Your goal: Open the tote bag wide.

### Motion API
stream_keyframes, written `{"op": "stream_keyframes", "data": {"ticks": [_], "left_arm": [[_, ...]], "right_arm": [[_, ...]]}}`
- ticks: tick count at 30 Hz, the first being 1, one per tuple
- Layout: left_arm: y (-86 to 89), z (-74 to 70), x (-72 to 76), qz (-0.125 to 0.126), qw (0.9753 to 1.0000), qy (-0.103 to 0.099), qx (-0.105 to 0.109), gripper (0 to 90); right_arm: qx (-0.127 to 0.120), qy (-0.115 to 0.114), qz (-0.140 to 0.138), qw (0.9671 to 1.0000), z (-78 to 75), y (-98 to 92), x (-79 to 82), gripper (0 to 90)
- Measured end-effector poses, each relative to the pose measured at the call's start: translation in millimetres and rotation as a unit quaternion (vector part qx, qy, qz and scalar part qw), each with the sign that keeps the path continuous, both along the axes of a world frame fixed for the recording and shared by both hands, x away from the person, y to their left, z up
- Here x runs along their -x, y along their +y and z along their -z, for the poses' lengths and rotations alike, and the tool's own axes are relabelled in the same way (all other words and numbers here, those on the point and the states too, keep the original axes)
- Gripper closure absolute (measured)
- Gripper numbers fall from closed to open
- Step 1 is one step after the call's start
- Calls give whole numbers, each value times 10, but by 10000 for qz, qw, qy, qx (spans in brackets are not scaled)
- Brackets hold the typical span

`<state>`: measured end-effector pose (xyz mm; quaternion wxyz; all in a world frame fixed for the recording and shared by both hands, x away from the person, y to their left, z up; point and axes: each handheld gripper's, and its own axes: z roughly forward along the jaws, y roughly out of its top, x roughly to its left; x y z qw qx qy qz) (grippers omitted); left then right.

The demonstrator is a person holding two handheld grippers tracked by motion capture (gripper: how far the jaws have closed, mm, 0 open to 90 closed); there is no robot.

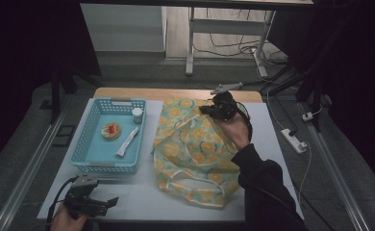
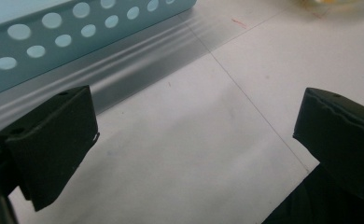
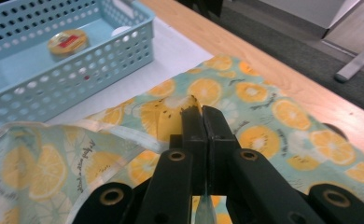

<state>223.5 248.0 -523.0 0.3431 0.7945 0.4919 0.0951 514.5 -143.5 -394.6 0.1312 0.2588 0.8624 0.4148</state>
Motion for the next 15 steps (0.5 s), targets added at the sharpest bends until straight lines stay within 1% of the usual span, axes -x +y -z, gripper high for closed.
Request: {"op": "stream_keyframes", "data": {"ticks": [2,3,4,6,10,14,15], "left_arm": [[1,1,-2,-4,10000,4,8,0],[1,1,-2,-4,10000,4,8,0],[1,1,-3,-4,10000,4,7,0],[3,2,-5,-3,10000,13,14,0],[2,2,-3,-4,10000,7,19,0],[-4,2,-2,7,10000,7,-11,0],[-5,2,-1,10,10000,2,-13,0]], "right_arm": [[-8,-30,73,10000,-17,-9,-60,882],[-8,-30,73,10000,-17,-9,-60,882],[-24,-46,156,9999,-19,-18,-124,882],[-3,-54,223,9997,-2,-27,-184,882],[83,-66,298,9995,93,-31,-266,882],[198,-72,249,9995,247,1,-304,881],[198,-72,249,9995,247,1,-304,881]]}}
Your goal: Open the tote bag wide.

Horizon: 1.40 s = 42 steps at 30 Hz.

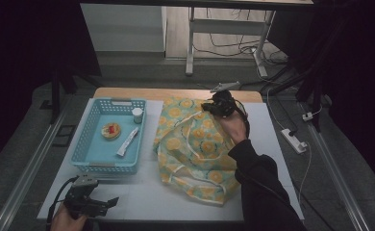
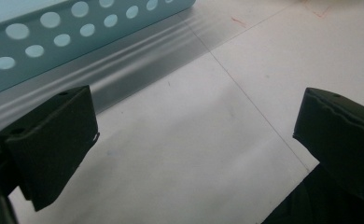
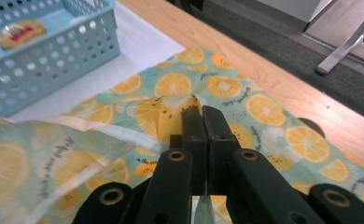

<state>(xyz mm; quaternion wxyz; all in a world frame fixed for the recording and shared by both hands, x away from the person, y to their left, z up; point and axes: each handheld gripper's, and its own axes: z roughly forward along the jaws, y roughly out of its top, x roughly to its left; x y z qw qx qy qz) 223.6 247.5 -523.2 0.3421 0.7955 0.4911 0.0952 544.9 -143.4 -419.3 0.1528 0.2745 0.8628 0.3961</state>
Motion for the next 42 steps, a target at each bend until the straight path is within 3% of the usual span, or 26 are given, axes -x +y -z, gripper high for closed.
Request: {"op": "stream_keyframes", "data": {"ticks": [10,19,21,22,27,31,40,42], "left_arm": [[4,0,0,19,10000,0,5,0],[2,1,-3,22,10000,22,-4,0],[1,1,-4,18,10000,25,-3,0],[1,1,-4,16,10000,28,-1,0],[-1,2,-6,15,10000,34,-12,0],[-6,2,-6,13,10000,32,-26,0],[-6,3,-9,2,10000,42,-28,0],[-6,3,-9,0,10000,43,-26,0]], "right_arm": [[276,350,68,9990,594,124,-109,878],[439,677,242,9965,883,41,-154,844],[402,710,272,9963,890,30,-155,817],[296,774,342,9960,864,5,-151,749],[28,840,359,9958,675,-65,-120,606],[-62,797,315,9963,589,-109,-68,554],[-100,892,18,9960,487,-143,205,344],[-254,932,-75,9953,452,-170,324,275]]}}
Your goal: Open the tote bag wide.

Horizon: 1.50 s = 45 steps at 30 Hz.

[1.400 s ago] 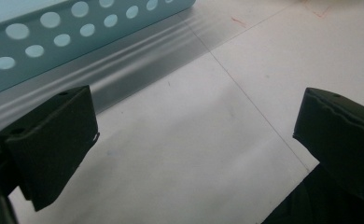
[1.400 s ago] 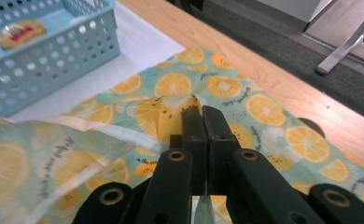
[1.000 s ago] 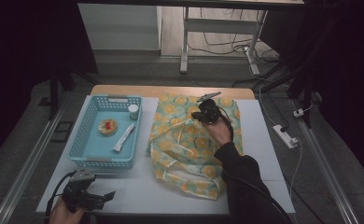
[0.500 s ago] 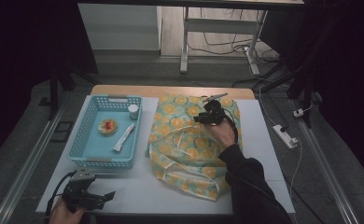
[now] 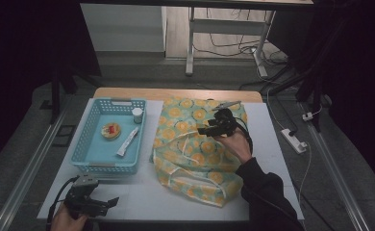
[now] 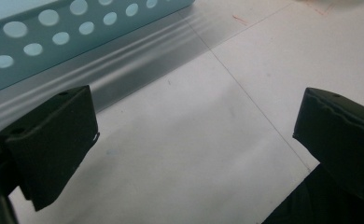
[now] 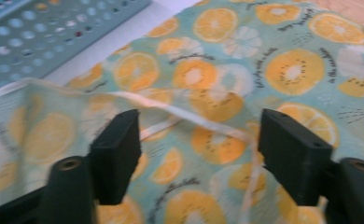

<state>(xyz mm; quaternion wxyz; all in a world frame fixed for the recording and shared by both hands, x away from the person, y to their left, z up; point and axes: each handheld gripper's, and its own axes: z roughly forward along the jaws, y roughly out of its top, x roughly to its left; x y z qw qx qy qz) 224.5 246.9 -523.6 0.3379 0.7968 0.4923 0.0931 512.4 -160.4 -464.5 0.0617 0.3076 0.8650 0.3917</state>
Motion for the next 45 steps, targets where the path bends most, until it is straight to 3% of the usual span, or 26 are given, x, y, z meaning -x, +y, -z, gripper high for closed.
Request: {"op": "stream_keyframes", "data": {"ticks": [5,6,9,12,21,28,37,38,41,44,45], "left_arm": [[-2,0,-2,12,10000,7,-14,0],[-3,0,-2,14,10000,8,-17,0],[-6,0,-1,18,10000,0,-24,0],[-4,-1,-1,20,10000,1,-24,0],[-8,-2,1,23,10000,-3,-31,0],[-4,-3,3,28,10000,-12,-11,0],[0,-3,3,26,10000,-18,14,0],[1,-3,3,27,10000,-17,21,0],[4,-2,1,19,10000,-14,42,0],[2,-2,1,21,10000,-13,36,1],[2,-2,0,21,10000,-11,34,0]], "right_arm": [[-6,-78,-183,9998,-26,-12,161,166],[114,-257,-238,9993,-29,4,252,88],[336,-541,-202,9978,-30,30,376,0],[371,-670,-241,9968,-28,24,448,0],[469,-436,-496,9967,96,-41,721,0],[637,-216,-618,9958,246,-78,823,0],[1053,-128,-803,9911,522,-28,918,0],[1166,-108,-871,9893,578,-4,933,0],[1283,-199,-894,9875,627,25,955,0],[1255,-221,-905,9877,613,23,957,59],[1199,-240,-903,9884,594,11,959,154]]}}
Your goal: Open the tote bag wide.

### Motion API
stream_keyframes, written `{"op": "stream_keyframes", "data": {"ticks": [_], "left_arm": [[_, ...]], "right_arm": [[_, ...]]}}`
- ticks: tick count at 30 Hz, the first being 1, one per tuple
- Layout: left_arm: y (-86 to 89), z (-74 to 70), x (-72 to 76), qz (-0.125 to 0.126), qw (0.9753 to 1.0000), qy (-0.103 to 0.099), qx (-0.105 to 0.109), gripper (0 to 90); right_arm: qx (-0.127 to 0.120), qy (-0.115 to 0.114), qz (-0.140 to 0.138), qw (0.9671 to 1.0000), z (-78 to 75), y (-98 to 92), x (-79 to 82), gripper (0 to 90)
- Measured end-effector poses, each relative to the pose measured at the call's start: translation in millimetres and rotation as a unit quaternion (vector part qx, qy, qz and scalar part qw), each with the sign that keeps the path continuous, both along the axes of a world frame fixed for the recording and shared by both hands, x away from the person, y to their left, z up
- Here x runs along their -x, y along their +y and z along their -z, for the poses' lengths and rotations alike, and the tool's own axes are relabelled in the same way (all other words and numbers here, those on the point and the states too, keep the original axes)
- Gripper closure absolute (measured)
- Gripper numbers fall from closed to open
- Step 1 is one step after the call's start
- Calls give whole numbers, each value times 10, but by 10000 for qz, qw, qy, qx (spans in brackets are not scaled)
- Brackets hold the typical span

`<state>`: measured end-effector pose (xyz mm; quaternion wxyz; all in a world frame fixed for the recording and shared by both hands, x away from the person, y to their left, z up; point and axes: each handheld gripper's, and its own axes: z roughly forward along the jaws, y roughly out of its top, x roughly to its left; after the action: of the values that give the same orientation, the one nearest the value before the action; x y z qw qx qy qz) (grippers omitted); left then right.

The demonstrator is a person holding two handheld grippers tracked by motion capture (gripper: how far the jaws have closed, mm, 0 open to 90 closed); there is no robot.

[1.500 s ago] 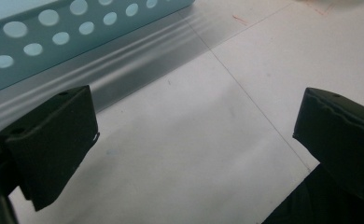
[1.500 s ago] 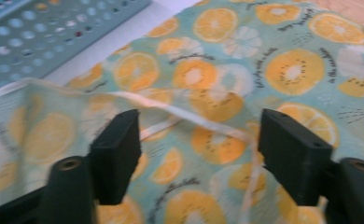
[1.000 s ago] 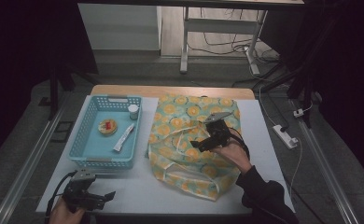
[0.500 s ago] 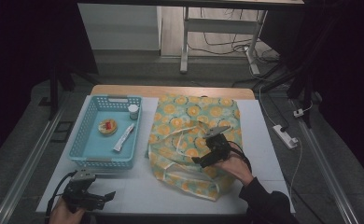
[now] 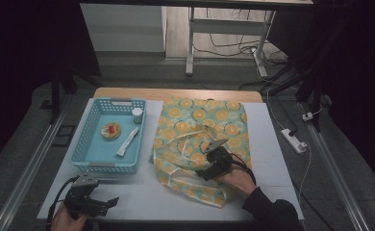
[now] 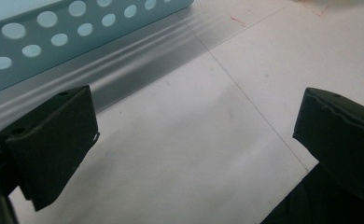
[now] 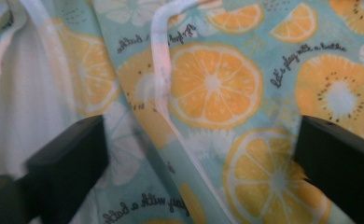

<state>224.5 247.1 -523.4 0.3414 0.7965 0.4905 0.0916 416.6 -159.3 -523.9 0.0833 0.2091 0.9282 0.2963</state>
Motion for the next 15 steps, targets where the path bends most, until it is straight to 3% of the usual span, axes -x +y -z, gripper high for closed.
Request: {"op": "stream_keyframes", "data": {"ticks": [1,2,3,5,8,9,15], "left_arm": [[0,0,0,-1,10000,1,-2,0],[0,0,0,-1,10000,1,-2,0],[0,0,0,0,10000,1,-1,0],[0,0,-1,-3,10000,3,1,0],[-1,0,-2,-2,10000,6,-5,1],[-1,0,-2,-1,10000,5,-12,1],[-1,0,-2,-3,10000,6,-11,2]], "right_arm": [[0,0,0,10000,0,0,0,154],[-22,-10,-9,10000,-12,-7,1,213],[-55,-25,-26,10000,-38,-29,-1,341],[-77,-21,-36,10000,-44,-37,1,389],[-67,-11,-105,9999,-68,-50,13,552],[-66,11,-155,9999,-79,-49,19,653],[-75,4,-278,9996,-108,-39,33,841]]}}
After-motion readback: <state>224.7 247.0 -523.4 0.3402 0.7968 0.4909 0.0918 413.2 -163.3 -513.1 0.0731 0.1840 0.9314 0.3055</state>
